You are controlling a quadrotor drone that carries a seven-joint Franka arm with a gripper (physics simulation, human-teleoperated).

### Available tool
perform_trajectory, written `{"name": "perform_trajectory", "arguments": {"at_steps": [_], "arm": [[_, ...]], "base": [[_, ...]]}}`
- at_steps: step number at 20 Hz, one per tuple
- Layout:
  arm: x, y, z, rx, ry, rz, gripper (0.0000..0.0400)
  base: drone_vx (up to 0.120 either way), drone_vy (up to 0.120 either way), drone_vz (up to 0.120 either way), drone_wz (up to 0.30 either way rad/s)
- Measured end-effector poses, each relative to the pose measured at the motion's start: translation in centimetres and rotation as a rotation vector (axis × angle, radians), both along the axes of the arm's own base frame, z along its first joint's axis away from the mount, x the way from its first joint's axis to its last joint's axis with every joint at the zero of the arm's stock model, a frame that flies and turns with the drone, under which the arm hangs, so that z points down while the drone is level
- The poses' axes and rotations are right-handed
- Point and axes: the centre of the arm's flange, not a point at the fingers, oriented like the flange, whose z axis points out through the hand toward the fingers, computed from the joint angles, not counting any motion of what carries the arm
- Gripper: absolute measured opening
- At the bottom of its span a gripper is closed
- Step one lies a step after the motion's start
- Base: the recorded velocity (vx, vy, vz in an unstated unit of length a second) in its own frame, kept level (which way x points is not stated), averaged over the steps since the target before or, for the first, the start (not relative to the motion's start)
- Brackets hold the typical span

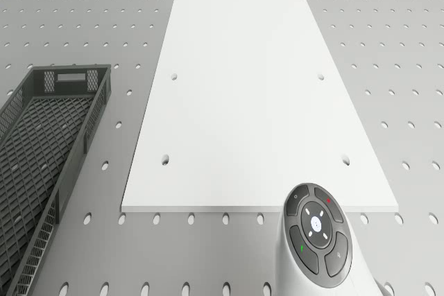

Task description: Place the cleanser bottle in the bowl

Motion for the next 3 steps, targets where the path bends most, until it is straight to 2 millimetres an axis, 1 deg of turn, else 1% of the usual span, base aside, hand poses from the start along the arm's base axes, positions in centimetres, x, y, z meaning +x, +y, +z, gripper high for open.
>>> {"name": "perform_trajectory", "arguments": {"at_steps": [3], "arm": [[0.0,0.0,-0.36,0.001,0.0,0.0,0.038]], "base": [[0.0,0.0,0.0,0.0]]}}
